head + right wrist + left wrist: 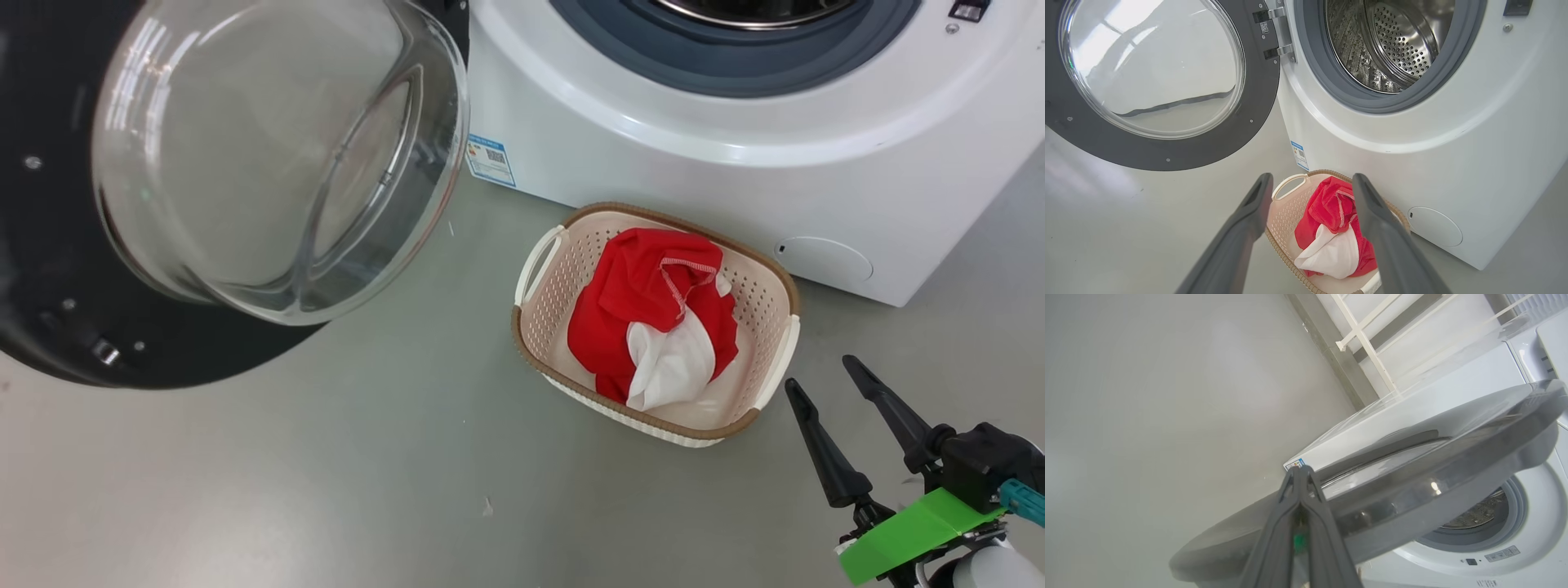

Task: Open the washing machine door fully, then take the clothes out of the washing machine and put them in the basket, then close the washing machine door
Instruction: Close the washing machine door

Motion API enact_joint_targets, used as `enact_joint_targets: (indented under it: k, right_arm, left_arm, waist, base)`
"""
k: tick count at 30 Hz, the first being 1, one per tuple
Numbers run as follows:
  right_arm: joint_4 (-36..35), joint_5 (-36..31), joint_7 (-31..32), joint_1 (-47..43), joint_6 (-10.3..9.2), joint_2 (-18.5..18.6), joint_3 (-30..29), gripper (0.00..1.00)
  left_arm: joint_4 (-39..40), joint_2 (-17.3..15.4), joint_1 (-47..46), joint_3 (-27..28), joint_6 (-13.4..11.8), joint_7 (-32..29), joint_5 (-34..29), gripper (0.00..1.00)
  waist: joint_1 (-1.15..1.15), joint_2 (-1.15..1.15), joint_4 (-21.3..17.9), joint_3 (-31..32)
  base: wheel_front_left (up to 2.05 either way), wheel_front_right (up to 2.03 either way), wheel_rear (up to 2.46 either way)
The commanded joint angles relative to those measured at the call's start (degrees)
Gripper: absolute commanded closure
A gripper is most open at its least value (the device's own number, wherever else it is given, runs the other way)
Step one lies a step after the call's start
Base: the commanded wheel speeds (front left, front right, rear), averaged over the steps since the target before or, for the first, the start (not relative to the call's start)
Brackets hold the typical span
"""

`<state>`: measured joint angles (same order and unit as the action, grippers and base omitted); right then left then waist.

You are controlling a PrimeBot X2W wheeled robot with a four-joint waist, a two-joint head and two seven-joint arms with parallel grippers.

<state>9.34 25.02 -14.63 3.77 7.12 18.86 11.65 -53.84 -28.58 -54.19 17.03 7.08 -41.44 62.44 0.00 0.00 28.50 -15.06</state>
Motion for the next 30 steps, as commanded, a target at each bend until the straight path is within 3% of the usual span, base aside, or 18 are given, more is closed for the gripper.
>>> enact_joint_targets:
  k: [1,13,22,30]
  right_arm:
    - [-1.1,-0.4,-0.4,0.5,0.36,0.1,0.9,0.00]
    - [-1.0,-0.3,-0.4,-1.3,0.36,-1.6,0.3,0.00]
    - [-1.3,-0.3,-0.4,-1.9,0.36,-2.7,0.0,0.00]
    - [-1.5,-0.3,-0.4,-1.9,0.36,-3.4,-0.4,0.00]
  left_arm:
    - [2.8,-1.6,1.4,-1.0,0.4,-2.9,1.1,1.00]
    - [19.3,-1.0,9.7,-6.2,0.4,-15.6,9.7,1.00]
    - [29.6,-0.6,13.6,-9.8,0.4,-18.9,14.8,1.00]
    - [38.8,2.7,15.2,-14.0,0.4,-17.7,18.0,1.00]
  waist:
    - [0.00,0.00,0.0,0.6]
    - [0.00,0.00,-0.1,4.9]
    - [0.00,0.00,-1.5,6.2]
    - [0.00,0.00,-3.6,6.4]
  base:
    - [0.00,0.00,0.00]
    - [0.00,0.00,0.00]
    - [0.00,0.00,0.00]
    - [0.00,0.00,0.00]
